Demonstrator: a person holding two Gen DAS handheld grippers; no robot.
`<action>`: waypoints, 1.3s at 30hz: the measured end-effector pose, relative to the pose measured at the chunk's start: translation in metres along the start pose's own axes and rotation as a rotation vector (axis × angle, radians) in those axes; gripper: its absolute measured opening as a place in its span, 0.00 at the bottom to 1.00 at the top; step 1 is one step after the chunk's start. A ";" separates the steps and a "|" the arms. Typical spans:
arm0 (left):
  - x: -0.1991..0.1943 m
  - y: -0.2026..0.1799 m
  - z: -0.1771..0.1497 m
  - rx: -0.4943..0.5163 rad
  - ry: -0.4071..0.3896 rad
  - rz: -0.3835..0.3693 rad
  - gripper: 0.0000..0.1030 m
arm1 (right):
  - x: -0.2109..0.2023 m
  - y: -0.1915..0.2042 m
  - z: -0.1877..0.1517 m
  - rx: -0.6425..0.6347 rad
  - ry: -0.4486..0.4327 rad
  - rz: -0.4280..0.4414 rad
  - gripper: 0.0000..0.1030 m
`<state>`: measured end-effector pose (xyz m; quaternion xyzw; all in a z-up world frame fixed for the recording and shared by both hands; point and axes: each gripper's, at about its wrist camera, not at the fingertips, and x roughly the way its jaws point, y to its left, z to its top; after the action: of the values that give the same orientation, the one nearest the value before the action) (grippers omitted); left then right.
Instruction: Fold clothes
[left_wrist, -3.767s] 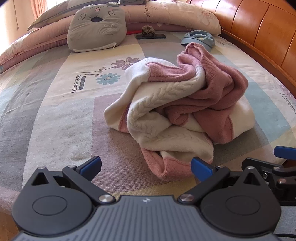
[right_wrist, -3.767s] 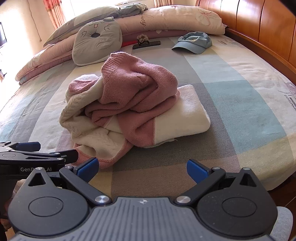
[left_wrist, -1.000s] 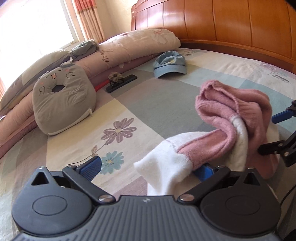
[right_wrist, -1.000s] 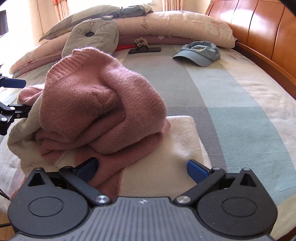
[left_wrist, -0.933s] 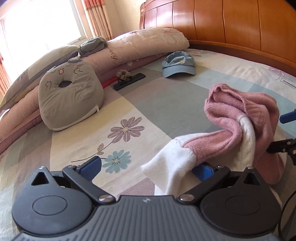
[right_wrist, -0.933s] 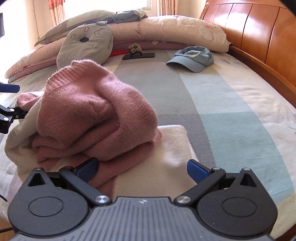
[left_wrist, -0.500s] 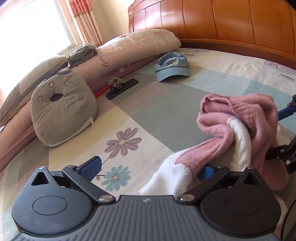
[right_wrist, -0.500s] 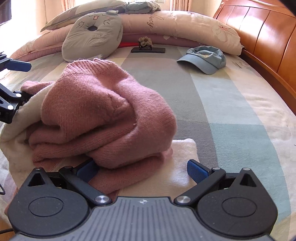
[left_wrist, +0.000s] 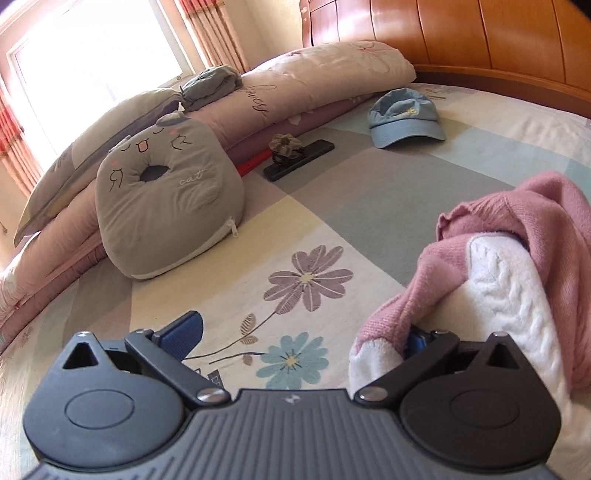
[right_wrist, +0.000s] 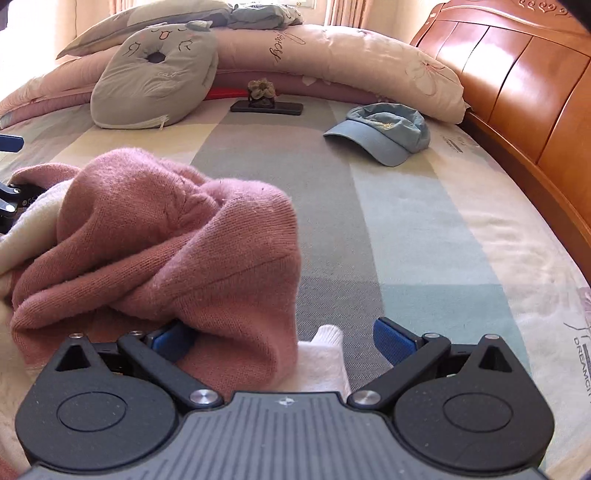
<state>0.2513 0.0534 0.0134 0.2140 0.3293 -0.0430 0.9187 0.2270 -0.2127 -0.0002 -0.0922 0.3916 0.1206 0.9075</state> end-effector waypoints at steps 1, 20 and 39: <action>0.009 0.007 0.001 -0.016 0.019 0.008 1.00 | 0.004 -0.002 0.005 -0.007 -0.002 -0.019 1.00; 0.134 0.092 0.029 -0.139 0.184 0.151 1.00 | 0.017 -0.030 0.047 0.029 -0.023 -0.036 1.00; 0.053 0.065 -0.005 -0.104 0.164 -0.070 0.99 | -0.027 -0.018 -0.001 0.008 0.016 0.173 1.00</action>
<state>0.3034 0.1176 0.0005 0.1569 0.4125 -0.0403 0.8964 0.2137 -0.2344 0.0203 -0.0551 0.4060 0.1963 0.8908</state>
